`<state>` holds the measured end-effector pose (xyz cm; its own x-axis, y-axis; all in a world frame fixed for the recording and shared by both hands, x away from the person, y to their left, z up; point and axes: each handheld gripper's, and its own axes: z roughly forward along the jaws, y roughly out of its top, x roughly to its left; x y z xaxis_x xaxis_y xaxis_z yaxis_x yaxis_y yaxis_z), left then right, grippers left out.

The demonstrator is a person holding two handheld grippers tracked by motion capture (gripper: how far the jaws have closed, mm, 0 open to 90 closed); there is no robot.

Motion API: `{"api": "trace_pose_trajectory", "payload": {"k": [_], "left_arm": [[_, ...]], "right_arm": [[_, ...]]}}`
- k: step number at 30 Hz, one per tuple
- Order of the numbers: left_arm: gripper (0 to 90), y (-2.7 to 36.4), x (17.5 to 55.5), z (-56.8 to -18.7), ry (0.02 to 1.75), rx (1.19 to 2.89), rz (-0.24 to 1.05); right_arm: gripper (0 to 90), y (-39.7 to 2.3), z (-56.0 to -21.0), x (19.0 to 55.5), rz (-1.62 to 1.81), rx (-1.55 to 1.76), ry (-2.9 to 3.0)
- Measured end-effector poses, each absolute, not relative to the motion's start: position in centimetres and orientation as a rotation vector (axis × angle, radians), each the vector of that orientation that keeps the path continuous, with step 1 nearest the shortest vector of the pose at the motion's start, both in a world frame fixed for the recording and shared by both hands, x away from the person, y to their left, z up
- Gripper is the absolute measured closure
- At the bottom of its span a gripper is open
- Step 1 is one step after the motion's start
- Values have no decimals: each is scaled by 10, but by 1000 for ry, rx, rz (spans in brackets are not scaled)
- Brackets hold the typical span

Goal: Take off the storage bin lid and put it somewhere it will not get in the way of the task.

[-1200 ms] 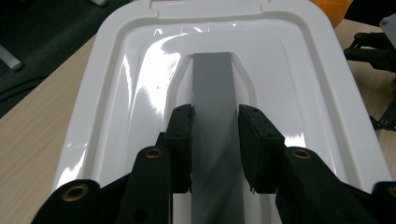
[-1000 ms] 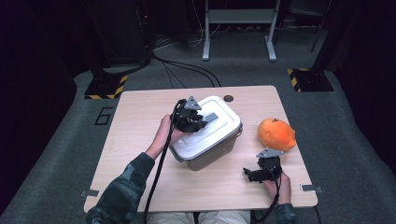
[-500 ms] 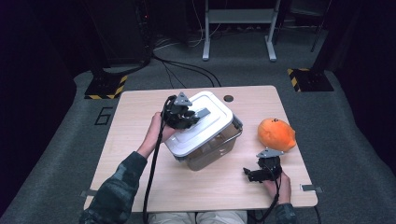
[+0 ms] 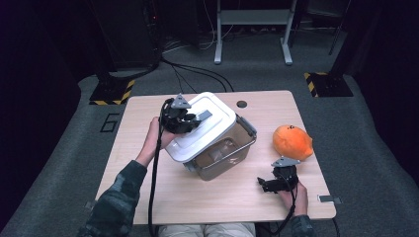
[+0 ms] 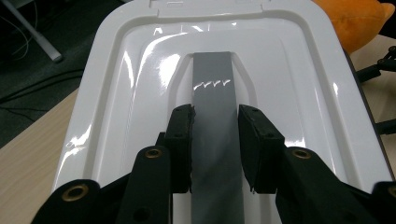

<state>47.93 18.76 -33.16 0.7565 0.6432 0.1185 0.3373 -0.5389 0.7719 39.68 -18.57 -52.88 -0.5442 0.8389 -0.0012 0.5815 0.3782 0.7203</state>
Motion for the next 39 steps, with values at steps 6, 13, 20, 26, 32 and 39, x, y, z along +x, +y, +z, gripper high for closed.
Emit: {"api": "trace_pose_trajectory", "payload": {"k": [6, 13, 20, 26, 32, 39], "left_arm": [[664, 201, 482, -330, 766, 2167, 529], [664, 216, 486, -331, 814, 2154, 548], [664, 230, 488, -329, 850, 2140, 562], [664, 244, 491, -327, 879, 2121, 583], [664, 259, 493, -328, 925, 2104, 595], [664, 276, 495, -333, 981, 2083, 604]], "right_arm": [[29, -186, -529, 397, 968, 1242, 2275], [30, -185, -529, 396, 969, 1248, 2274], [31, -186, -529, 396, 968, 1246, 2275], [31, -186, -529, 396, 967, 1244, 2274], [31, -186, -529, 396, 966, 1243, 2275], [32, -186, -529, 396, 964, 1240, 2277]]}}
